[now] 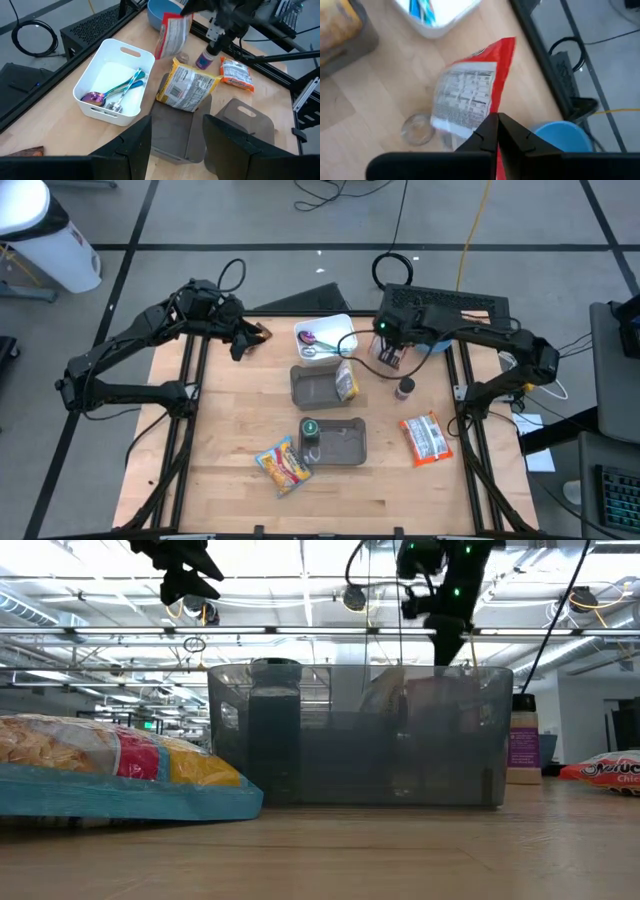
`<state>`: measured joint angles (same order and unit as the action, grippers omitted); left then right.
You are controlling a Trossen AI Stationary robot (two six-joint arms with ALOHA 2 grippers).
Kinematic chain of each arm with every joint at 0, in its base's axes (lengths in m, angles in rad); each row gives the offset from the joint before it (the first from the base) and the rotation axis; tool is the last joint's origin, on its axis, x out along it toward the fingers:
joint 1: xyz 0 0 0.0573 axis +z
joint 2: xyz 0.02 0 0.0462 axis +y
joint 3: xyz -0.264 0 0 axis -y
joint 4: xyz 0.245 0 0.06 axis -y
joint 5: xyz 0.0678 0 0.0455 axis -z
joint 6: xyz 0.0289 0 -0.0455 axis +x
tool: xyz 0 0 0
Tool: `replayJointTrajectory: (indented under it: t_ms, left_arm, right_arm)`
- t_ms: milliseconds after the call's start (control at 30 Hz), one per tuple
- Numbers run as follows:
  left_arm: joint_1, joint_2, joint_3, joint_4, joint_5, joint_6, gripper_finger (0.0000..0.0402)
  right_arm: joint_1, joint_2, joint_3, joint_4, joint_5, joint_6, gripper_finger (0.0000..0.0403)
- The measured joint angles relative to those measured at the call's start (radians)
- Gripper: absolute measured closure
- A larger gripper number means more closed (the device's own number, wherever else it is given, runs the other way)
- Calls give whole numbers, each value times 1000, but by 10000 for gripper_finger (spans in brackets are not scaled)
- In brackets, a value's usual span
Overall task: Pick & Place Food Item
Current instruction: Put the red noodle pack into the top black bin
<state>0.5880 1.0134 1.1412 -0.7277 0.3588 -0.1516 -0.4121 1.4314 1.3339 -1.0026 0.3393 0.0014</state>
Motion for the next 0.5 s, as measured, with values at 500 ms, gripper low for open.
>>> replayJointTrajectory:
  t_ms: [500]
  left_arm:
    - [-1, 0, 0, -1, 7, -5, 218]
  right_arm:
    - [-21, -6, 312, -143, 31, -78, 403]
